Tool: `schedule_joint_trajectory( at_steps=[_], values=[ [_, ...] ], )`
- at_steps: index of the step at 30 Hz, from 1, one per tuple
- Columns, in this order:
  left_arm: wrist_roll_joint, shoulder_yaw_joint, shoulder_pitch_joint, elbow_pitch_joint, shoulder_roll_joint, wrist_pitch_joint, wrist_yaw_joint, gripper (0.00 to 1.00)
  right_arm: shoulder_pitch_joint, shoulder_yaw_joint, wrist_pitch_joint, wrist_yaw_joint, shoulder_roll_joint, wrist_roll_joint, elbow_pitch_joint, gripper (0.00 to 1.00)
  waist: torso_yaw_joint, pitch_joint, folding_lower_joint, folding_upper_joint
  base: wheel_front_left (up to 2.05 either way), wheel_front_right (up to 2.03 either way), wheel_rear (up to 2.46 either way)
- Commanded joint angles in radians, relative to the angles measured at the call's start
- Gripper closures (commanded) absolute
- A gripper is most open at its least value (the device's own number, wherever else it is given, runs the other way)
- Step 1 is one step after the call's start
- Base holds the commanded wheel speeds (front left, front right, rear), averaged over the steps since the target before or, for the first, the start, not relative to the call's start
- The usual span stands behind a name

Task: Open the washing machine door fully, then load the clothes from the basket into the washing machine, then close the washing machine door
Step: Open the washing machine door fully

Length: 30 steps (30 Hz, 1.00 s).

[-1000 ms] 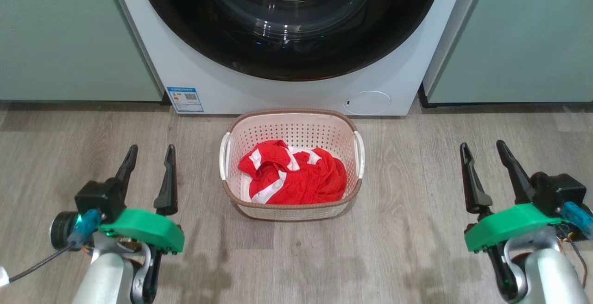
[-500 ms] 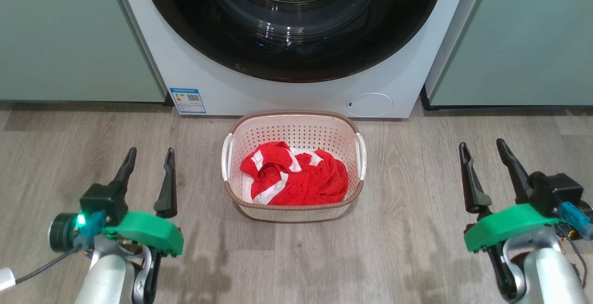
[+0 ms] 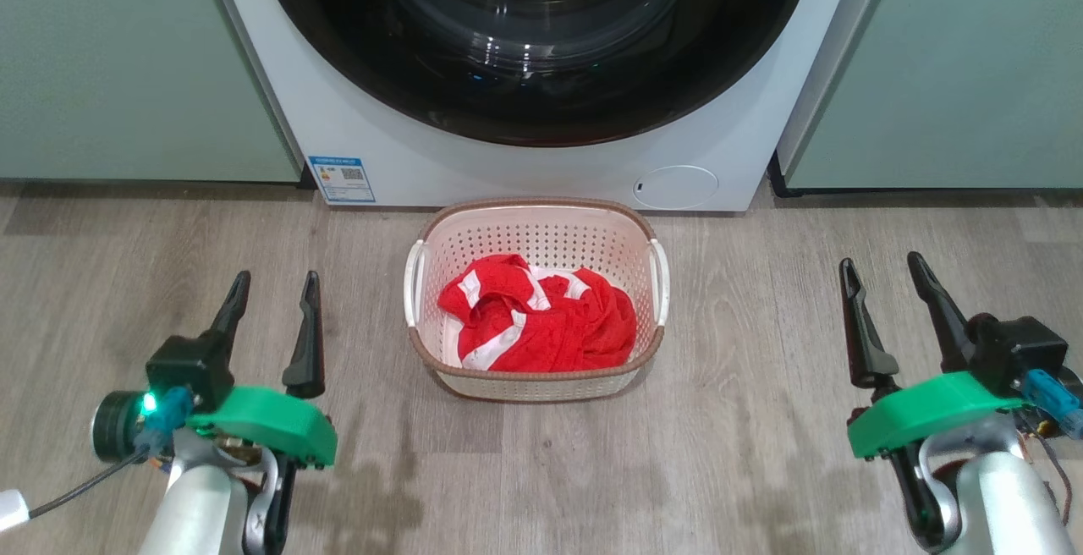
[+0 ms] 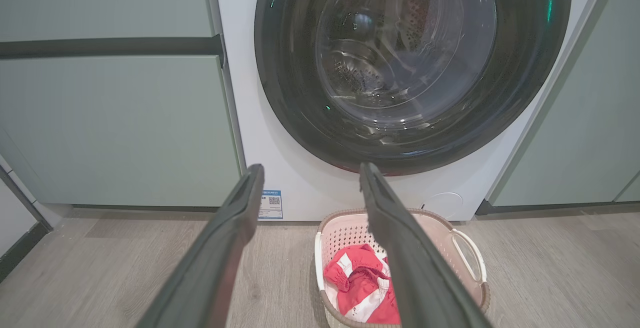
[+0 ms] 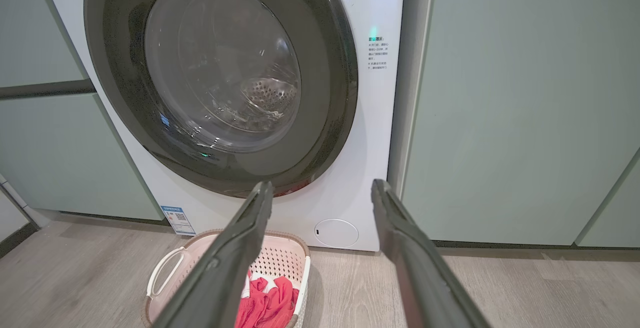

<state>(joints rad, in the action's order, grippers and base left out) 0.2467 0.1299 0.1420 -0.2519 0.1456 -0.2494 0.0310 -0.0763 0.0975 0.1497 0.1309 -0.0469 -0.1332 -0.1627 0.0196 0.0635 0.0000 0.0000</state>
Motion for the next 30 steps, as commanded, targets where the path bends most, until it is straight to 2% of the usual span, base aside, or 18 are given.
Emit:
schedule_joint_trajectory(
  at_steps=[1,8,14,30],
  values=[
    [0.009,-0.037,0.053,0.025,0.015,-0.012,0.006,0.0,-0.048,-0.024,0.011,0.0,-0.003,-0.008,0.032,0.0,-0.001,0.002,0.0,0.0,0.0,0.0,0.0],
    [0.002,-0.031,0.06,0.027,0.025,-0.012,0.008,0.0,-0.049,-0.023,0.013,0.0,-0.003,-0.013,0.035,0.0,-0.003,0.008,0.0,0.0,0.0,0.0,0.0],
    [-0.002,-0.031,0.067,0.028,0.031,-0.012,0.006,0.0,-0.056,-0.022,0.014,0.0,-0.003,-0.021,0.034,0.0,-0.01,0.017,0.0,0.0,0.51,0.51,-1.02],
    [-0.003,-0.035,0.082,0.041,0.032,-0.012,0.001,0.0,-0.068,-0.015,0.03,0.0,-0.003,-0.033,0.02,0.0,-0.041,0.044,0.0,0.0,1.14,1.14,-2.28]
  ],
)
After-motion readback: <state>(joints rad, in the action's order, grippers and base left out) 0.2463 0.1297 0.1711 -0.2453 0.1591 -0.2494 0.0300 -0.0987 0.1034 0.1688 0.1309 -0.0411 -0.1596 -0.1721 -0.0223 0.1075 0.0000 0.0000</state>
